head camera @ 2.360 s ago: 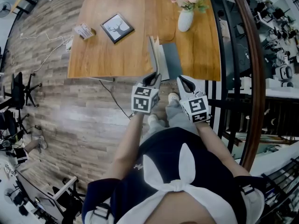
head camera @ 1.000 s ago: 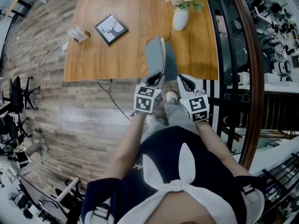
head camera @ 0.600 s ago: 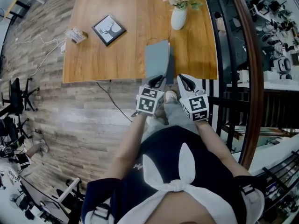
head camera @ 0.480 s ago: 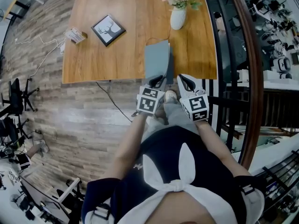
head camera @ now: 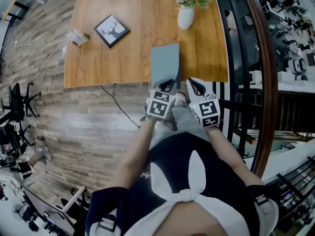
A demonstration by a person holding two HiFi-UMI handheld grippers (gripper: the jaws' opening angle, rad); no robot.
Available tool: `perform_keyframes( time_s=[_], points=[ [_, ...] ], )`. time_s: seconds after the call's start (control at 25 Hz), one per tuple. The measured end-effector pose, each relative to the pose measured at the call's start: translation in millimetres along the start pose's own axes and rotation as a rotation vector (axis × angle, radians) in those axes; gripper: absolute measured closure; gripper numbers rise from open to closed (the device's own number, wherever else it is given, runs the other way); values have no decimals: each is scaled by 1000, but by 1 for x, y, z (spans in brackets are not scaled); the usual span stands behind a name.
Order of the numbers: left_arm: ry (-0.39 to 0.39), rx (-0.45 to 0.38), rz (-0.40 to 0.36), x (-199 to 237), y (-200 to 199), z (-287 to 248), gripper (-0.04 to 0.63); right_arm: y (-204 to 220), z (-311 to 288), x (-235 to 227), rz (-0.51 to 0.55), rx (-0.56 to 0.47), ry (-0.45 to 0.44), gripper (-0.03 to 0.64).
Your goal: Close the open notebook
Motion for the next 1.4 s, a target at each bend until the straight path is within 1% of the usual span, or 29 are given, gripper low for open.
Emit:
perform_keyframes(
  time_s=[0.52,0.92,1.4],
  points=[
    [10,56,-19,-1,4,-18,532,6,-3,-8,-24,22,3,618],
    [34,95,-23,0,8,-35,531,14,-8,-13,-43,44,11,618],
    [27,159,-88,-4,25,-60,523,23,-7,-19,-64,65,35,618]
  ],
)
Point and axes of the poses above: the fingertips, and each gripper's own axes: z backward along the fingers, x to its left, y out of its underside, the point moved 9 cm from there along z, backward along the fingers, and after that the axes turned 2 degrees about y, right-handed, at the moved point
